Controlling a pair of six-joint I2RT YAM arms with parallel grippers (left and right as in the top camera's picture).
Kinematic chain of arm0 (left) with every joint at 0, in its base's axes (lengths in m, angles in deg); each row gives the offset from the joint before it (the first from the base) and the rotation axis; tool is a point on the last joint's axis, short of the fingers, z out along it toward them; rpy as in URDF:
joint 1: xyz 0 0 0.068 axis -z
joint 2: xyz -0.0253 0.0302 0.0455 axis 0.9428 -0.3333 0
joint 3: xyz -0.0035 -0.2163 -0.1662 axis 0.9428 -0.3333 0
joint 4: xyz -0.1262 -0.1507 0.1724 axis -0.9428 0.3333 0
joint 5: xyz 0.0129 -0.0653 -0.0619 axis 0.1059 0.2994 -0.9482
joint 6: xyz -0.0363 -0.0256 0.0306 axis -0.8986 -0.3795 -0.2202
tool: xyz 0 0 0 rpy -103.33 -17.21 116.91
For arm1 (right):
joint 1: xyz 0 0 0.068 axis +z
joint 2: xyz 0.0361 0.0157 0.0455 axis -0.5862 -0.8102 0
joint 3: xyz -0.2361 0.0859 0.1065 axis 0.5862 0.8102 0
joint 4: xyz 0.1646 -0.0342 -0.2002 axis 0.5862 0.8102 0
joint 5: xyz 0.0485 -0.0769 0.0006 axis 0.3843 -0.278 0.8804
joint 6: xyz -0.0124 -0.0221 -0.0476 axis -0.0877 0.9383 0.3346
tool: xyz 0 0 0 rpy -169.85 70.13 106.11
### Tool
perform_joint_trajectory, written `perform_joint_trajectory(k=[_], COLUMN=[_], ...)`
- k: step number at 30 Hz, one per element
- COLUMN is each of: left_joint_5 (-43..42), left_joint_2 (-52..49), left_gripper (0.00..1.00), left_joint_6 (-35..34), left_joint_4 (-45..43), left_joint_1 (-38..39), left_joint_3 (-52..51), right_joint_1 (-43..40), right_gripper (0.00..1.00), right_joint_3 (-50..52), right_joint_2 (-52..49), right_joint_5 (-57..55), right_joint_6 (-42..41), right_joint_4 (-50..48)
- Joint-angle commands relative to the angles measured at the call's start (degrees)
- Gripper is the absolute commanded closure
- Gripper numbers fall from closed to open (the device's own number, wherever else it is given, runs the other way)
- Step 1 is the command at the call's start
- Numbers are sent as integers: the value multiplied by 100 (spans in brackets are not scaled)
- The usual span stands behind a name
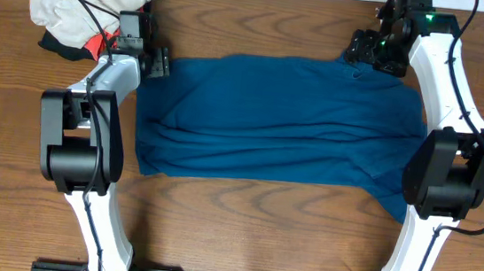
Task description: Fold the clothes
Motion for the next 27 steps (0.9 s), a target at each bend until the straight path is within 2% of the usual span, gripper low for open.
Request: perform_joint_trajectory(k=[1, 6, 11, 14, 18, 22, 27], left_joint_5=[-151, -271, -673, -697, -695, -695, -695], left_joint_2=[-173, -173, -175, -179, -181, -181, -184], left_gripper=[16, 21, 28, 37, 56, 71, 74], left_joint_6=[-101, -555, -658, -682, -682, -704, -723], left_joint_4=[50, 153, 160, 162, 190, 223, 205], left_joint_1=[-17, -15, -17, -11, -11, -13, -11], left_joint_3=[107, 107, 98, 96, 96, 96, 96], right_joint_1=[46, 57, 55, 52, 57, 52, 61], right_gripper=[15, 20, 24, 27, 34, 26, 24], right_joint_3=[-125, -125, -125, -125, -125, -101, 87], right_joint_2=[-4, -4, -4, -4, -4, -4, -11], right_joint_5=[24, 48, 44, 46, 37, -385, -186], right_joint_6=[-42, -44, -44, -44, -46, -199, -267], right_joint_4=[7, 9, 37, 83, 350, 597, 199])
